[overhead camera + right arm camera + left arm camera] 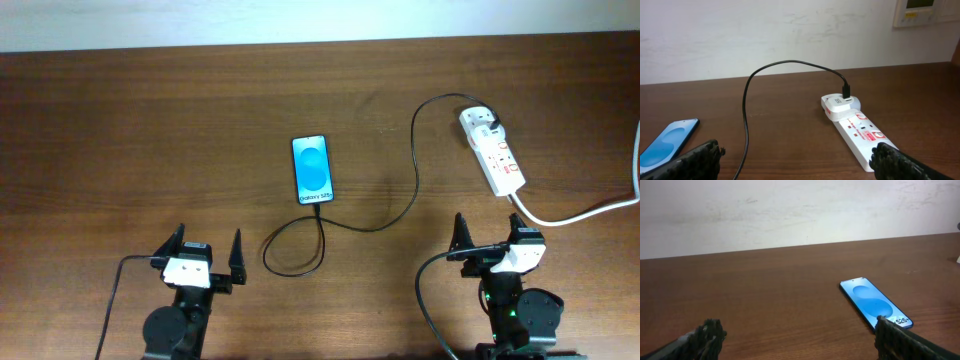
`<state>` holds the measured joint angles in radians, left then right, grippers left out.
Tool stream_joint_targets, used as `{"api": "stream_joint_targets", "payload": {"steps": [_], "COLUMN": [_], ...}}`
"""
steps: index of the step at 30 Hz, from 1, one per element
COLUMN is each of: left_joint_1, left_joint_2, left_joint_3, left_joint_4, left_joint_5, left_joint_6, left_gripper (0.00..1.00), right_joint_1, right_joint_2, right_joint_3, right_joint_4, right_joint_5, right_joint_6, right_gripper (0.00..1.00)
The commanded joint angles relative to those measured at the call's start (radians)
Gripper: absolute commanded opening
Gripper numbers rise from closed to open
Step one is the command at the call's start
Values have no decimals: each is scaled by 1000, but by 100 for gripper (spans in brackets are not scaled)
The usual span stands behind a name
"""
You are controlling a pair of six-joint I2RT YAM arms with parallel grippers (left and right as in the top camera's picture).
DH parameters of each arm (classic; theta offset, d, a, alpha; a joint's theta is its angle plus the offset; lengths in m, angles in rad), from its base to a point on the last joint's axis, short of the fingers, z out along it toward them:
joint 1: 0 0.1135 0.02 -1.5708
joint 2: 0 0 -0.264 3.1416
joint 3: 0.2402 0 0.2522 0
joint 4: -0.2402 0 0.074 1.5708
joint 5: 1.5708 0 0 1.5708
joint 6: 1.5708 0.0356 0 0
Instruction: Plug charger to phone and switch on socket
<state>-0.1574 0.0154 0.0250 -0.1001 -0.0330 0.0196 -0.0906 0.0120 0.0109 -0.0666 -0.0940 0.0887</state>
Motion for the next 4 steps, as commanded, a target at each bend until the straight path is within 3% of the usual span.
{"api": "stream_joint_targets", "payload": {"steps": [1,4], "left_joint_1": [6,6], "left_joint_2": [-10,-10], "left_joint_3": [-10,-10], "left_joint_4": [6,6], "left_joint_5": [8,8], "left_joint_6": [19,19], "left_gripper": [99,99], "right_joint_1": [6,6], "right_joint_2": [-6,-6], "right_joint_3": [-5,-5], "right_joint_4": [-6,-6], "right_joint_5": [2,2], "right_joint_6": [-6,-6], "right_gripper": [98,98]}}
